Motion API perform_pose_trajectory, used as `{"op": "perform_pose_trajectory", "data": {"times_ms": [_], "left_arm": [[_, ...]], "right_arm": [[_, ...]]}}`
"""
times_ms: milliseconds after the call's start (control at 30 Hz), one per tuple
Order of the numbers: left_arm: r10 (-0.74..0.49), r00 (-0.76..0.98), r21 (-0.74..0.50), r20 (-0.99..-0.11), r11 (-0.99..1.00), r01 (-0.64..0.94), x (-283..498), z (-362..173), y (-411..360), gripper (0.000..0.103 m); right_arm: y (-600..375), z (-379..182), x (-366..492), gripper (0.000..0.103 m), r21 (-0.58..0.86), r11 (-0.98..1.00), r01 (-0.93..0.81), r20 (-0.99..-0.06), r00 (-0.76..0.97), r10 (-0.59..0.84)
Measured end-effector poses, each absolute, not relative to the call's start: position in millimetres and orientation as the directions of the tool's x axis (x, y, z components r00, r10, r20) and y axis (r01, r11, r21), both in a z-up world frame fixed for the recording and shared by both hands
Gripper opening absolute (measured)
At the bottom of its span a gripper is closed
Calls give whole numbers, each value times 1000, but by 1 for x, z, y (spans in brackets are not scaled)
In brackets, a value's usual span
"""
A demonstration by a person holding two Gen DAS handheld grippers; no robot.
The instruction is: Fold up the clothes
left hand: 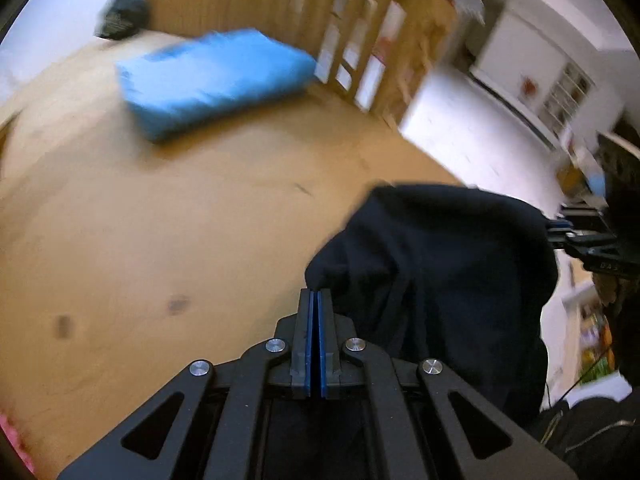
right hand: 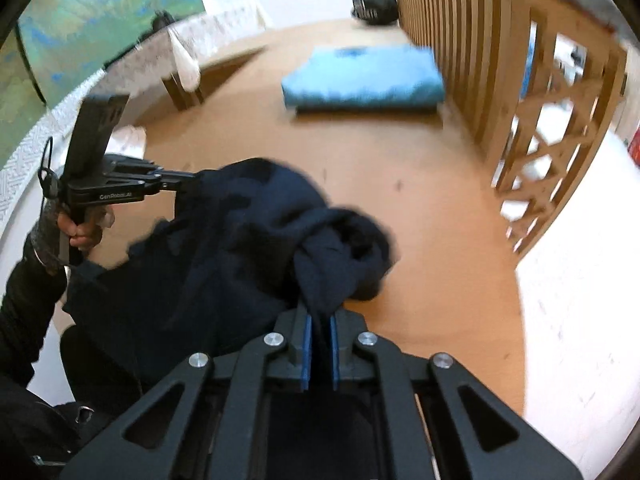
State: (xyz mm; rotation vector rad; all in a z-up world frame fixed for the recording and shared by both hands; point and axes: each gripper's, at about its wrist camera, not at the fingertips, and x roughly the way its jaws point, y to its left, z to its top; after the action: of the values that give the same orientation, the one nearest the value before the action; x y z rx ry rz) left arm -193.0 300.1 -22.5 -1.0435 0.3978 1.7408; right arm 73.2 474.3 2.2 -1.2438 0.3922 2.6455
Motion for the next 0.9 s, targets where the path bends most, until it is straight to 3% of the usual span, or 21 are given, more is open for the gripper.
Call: {"op": "perform_pose_trajectory", "data": {"times_ms": [333, 433, 533, 667, 733, 800, 867, 900], "left_arm": [[605, -517, -109, -606, -707, -699, -256, 101, 134, 1], [592, -578, -94, -562, -739, -667, -252, 115, 70, 2], [531, -552, -78, -643, -762, -643, -232, 79, 40, 2], [366, -358, -60, -859, -766, -640, -200, -37, 19, 2], [284, -281, -50, -917, -780, -624, -188, -80, 16, 2], [254, -246, -54, -935, -789, -612, -182, -99, 6, 2], [254, -285, -33, -924, -797, -603, -185, -87, -1, 6], [256, -309, -22, -916, -801, -599, -187, -80, -4, 7]], "right_arm": [[477, 97, 22, 4, -55, -945, -322, -624, -728, 284], [475, 94, 13, 4, -17, -947, -320, -639, -725, 257], [455, 39, 9, 4, -1, -964, -268, -752, -636, 177], [420, -65, 9, 4, -14, -981, -193, -919, -384, 89], [415, -96, 12, 5, -1, -983, -186, -957, -283, 55], [415, -99, 13, 10, -17, -983, -184, -962, -266, 66], [418, -76, 12, 30, -53, -979, -199, -943, -312, 114], [419, -65, 11, 34, -57, -979, -196, -932, -342, 123]]}}
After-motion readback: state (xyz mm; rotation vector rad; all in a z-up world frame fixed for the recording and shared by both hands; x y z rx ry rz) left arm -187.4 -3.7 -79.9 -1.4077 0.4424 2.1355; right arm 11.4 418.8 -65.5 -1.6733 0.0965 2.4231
